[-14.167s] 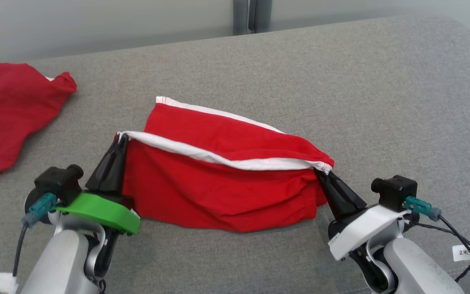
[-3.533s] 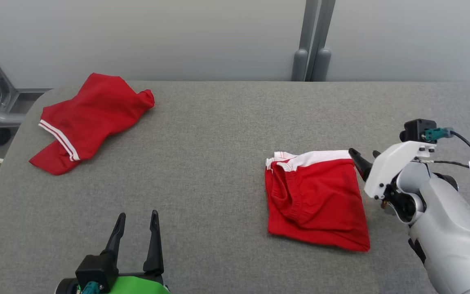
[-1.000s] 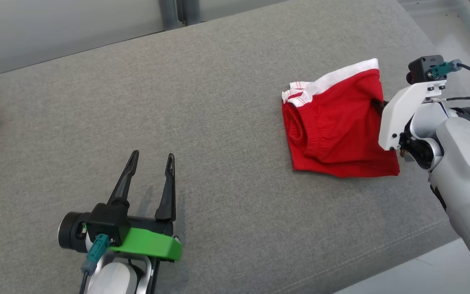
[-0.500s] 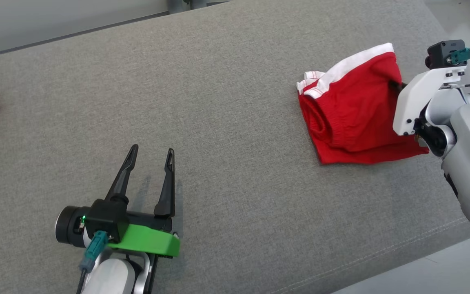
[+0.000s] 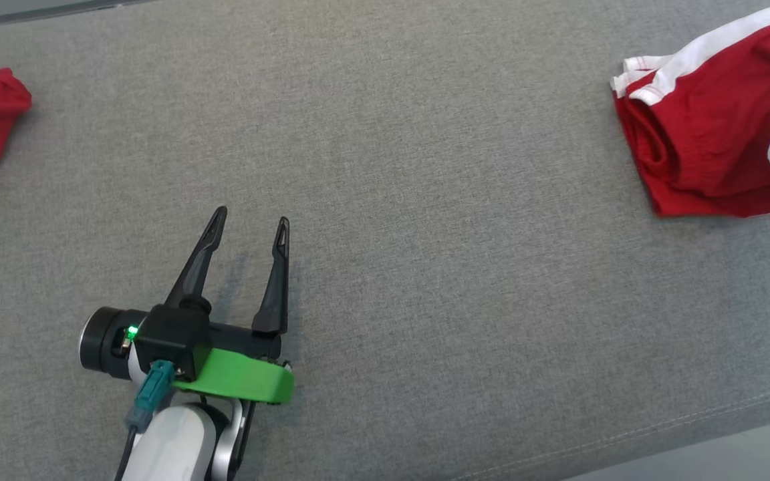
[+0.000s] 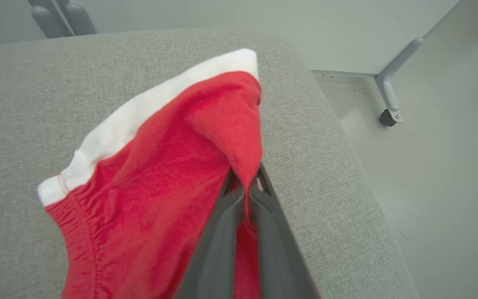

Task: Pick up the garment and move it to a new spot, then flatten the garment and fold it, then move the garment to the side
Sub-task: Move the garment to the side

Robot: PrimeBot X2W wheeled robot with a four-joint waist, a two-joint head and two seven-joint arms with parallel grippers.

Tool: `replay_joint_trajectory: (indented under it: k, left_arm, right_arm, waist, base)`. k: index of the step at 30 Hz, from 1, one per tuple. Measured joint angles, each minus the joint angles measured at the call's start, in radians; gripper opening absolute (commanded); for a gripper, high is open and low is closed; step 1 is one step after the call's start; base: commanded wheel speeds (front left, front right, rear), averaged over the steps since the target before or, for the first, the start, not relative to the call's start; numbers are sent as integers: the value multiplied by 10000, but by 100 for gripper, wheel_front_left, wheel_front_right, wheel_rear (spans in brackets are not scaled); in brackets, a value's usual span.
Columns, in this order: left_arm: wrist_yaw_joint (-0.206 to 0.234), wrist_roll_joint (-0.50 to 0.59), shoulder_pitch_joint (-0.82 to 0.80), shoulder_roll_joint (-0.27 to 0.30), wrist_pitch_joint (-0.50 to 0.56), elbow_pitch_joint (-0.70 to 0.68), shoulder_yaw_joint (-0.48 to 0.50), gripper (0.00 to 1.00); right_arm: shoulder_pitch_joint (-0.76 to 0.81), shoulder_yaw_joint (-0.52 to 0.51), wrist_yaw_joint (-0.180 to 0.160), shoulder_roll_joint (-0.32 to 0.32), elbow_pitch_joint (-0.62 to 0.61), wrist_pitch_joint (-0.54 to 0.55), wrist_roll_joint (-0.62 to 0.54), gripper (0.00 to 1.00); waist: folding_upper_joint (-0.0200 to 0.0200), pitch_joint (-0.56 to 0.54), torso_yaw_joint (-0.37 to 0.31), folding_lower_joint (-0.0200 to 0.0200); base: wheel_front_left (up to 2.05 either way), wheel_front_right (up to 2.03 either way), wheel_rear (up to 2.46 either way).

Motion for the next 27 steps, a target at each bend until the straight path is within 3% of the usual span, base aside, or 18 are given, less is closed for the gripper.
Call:
replay_joint_trajectory:
  k: [11, 13, 14, 27]
  left_arm:
    - [58, 245, -280, 230, 474, -637, -222, 100]
    - [67, 253, -283, 244, 499, -663, -263, 100]
    - [67, 255, -283, 249, 520, -667, -280, 100]
    - [203, 150, -180, 238, 508, -560, -385, 100]
  right_arm:
    - [-906, -951, 0, -487, 1551, -1039, -1375, 1]
    - [-918, -1225, 0, -560, 1643, -1166, -1599, 71]
    - [-914, -1392, 0, -566, 1689, -1223, -1680, 100]
    - [-489, -3170, 0, -410, 1781, -1501, -3333, 100]
  waist:
    - [0, 867, 630, 0]
    - [0, 938, 718, 0]
    - [0, 959, 756, 0]
    - [0, 454, 720, 0]
  base:
    - [0, 0, 0]
    - [0, 0, 0]
    - [0, 0, 0]
    - [0, 0, 0]
